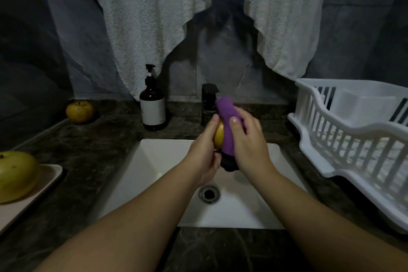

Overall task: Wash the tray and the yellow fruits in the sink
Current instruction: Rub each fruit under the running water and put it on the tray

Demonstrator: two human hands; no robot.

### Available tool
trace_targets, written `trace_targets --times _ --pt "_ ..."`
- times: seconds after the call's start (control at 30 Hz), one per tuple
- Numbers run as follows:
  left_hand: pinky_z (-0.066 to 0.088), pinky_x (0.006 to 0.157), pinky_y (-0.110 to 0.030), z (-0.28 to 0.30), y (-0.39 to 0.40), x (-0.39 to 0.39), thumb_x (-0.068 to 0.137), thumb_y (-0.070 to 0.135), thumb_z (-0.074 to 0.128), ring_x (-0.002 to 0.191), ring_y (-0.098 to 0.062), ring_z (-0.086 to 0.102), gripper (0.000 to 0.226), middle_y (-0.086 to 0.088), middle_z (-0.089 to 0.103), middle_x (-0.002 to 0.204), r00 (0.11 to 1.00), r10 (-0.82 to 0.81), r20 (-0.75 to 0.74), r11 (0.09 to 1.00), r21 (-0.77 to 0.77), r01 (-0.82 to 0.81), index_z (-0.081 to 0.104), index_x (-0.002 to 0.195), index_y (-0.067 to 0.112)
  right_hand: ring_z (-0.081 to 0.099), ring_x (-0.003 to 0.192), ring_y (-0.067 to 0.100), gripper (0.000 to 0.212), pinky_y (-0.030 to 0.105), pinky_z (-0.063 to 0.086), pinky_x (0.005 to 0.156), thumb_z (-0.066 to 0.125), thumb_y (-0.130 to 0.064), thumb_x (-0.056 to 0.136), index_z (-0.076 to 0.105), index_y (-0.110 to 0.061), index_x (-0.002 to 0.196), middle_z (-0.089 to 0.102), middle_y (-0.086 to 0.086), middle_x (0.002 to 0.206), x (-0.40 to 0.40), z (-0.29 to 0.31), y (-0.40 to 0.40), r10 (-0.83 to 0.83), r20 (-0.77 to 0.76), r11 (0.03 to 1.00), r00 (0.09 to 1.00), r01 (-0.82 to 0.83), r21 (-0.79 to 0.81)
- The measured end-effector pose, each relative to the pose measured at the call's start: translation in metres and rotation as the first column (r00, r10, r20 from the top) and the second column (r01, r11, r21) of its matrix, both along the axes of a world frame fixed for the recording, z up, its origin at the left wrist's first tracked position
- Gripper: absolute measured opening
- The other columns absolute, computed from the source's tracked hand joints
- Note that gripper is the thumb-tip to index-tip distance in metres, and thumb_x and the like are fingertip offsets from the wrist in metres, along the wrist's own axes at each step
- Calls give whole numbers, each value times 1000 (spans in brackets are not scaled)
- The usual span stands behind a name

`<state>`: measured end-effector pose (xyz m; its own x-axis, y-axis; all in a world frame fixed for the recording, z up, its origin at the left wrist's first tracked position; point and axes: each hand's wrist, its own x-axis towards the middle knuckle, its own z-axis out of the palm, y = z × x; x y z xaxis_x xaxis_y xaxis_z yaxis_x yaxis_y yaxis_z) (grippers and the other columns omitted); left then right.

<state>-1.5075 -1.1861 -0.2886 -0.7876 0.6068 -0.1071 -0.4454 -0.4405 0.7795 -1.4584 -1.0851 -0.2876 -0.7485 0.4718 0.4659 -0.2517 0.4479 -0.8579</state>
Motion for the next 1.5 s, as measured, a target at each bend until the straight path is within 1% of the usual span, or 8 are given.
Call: trace_targets --times 0.2,0.37,0.7,0.87,0.97,1.27,1.4,1.5 --pt "61 93 -45 2 -1 -5 96 62 58 112 -32 73 68 -19 73 123 995 -3 104 999 40 -1 58 141 11 59 105 1 22 20 44 73 38 -47 108 49 -46 127 58 -17 112 -5 1 8 16 -4 985 1000 -16 -171" --pt "54 105 -46 2 -4 3 98 57 57 120 -32 69 61 -18 72 127 997 -69 19 998 3 69 60 140 13 52 107 -8 33 12 43 80 42 -44 108 51 -40 139 50 -10 129 -2 -2 5 -5 -10 999 1000 5 51" --pt "64 70 -36 1 -3 0 85 40 73 97 -27 77 61 -16 76 119 999 -18 -49 1000 12 18 60 139 14 62 97 2 25 23 46 74 37 -46 108 52 -43 128 63 -5 119 -6 -2 7 3 -17 983 1000 -6 -183" --pt "63 77 -35 0 -2 1 91 45 65 102 -26 76 49 -14 77 113 999 -49 -8 997 59 50 69 129 14 49 105 -17 38 2 39 76 40 -51 103 52 -42 139 44 -13 128 -1 -1 -1 -46 -72 989 996 55 135" --pt "59 97 -41 -1 -5 2 84 49 69 117 -29 70 64 -16 72 127 997 -74 -30 997 9 74 65 137 13 56 98 -3 32 18 44 76 38 -46 108 51 -41 137 55 -2 127 -7 -3 8 -41 20 999 999 42 -21" --pt "65 79 -39 3 -4 5 89 45 72 110 -30 74 60 -18 72 127 999 -38 9 999 35 38 60 140 16 59 107 4 27 28 50 90 38 -43 109 55 -42 130 59 -4 124 -3 -1 8 -14 -32 999 999 12 -53" --pt "63 83 -35 2 -6 4 97 49 64 116 -28 71 52 -16 72 128 998 -48 -31 998 34 49 63 138 16 46 108 -20 39 2 37 84 42 -46 104 56 -34 139 47 -12 127 0 -3 -1 -36 -92 982 995 53 181" --pt "62 86 -40 3 -6 2 96 57 60 116 -30 71 63 -16 72 128 997 -70 20 997 -15 70 60 142 15 58 103 -1 26 19 43 75 36 -45 109 54 -43 127 59 -11 114 -4 0 8 -15 -2 997 1000 15 -76"
